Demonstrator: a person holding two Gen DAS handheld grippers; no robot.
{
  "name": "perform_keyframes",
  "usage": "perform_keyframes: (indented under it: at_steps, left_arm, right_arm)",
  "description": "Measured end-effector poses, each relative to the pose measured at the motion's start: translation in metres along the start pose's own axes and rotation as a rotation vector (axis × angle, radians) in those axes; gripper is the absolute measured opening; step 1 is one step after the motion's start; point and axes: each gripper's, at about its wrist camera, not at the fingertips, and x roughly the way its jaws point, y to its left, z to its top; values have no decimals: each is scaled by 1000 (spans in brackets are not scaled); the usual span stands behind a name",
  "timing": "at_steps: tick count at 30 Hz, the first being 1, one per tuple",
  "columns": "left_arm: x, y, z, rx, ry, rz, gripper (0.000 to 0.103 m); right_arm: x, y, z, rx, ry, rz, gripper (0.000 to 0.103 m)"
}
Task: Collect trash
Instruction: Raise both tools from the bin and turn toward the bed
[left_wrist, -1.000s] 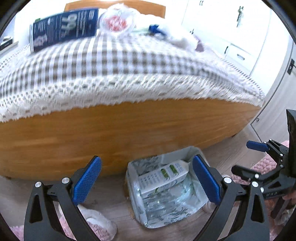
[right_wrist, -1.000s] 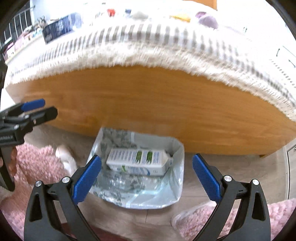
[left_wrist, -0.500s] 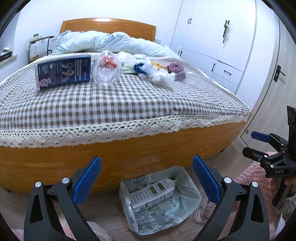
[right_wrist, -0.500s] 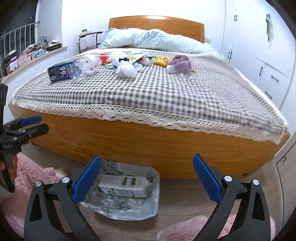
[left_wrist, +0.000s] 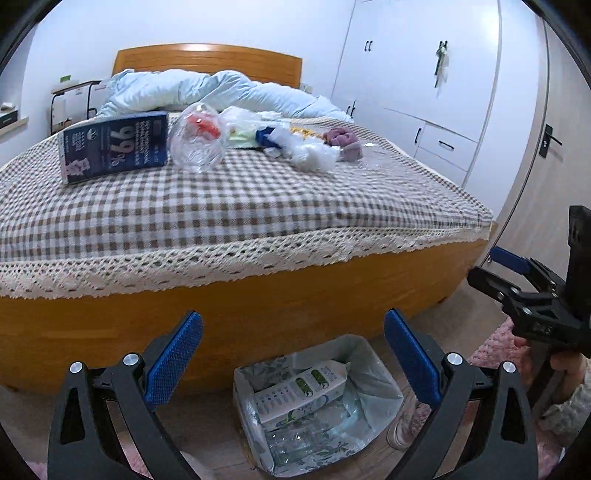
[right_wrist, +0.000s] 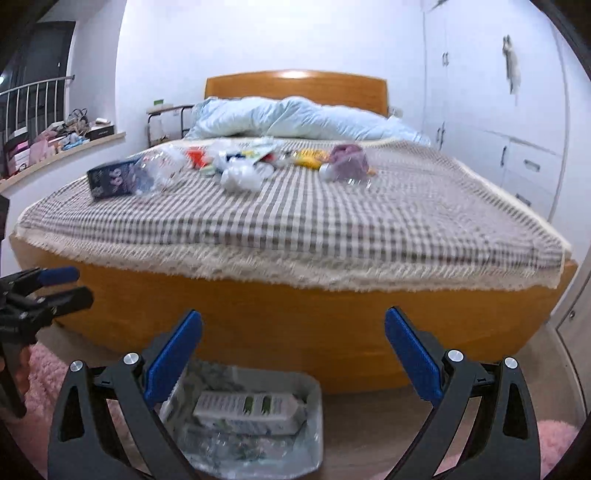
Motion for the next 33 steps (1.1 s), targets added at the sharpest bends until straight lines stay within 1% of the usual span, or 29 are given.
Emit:
perform_keyframes:
  at_steps: [1, 8, 10, 13, 15, 18, 20, 22, 24, 26, 28, 30, 33]
  left_arm:
    - [1, -1, 2, 2, -4, -4, 95]
    - [8, -2, 19, -9, -55, -34, 95]
    - [10, 0, 26, -16, -75, -40, 95]
    - [11, 3, 37, -29, -108, -52, 95]
    - [13, 6, 46, -46, -117, -55, 95]
    - [15, 8, 61, -88, -133, -79, 95]
    - [14, 6, 71, -75, -164, -75, 95]
    - [15, 3, 79, -56, -190, -58, 95]
    - [18, 3, 88, -43, -210, -53, 95]
    - [22, 3, 99, -33, -237, -41, 95]
    - [25, 5, 105, -41, -257, -44, 95]
    - [28, 11, 104, -55, -265, -36, 95]
    - [34, 16, 97, -64, -255, -27, 95]
  right_arm:
    - [-1, 1, 4, -5, -29, -17, 95]
    - [3, 10, 26, -42, -151, -31, 95]
    - [3, 12, 30, -48, -186, -51, 95]
    - [3, 14, 41, -56, -272, -108, 95]
    - [5, 14, 49, -58, -314, -119, 95]
    - [10, 13, 59, -46, -354, -117, 95]
    - [16, 11, 66, -27, -379, -144, 95]
    - [20, 8, 71, -7, -394, -173, 95]
    - [24, 5, 73, 17, -396, -174, 95]
    - [27, 0, 70, 46, -379, -168, 95]
    - [30, -3, 65, 61, -357, -162, 95]
    - [29, -6, 58, 68, -342, -160, 95]
    - [27, -8, 51, 49, -339, -173, 95]
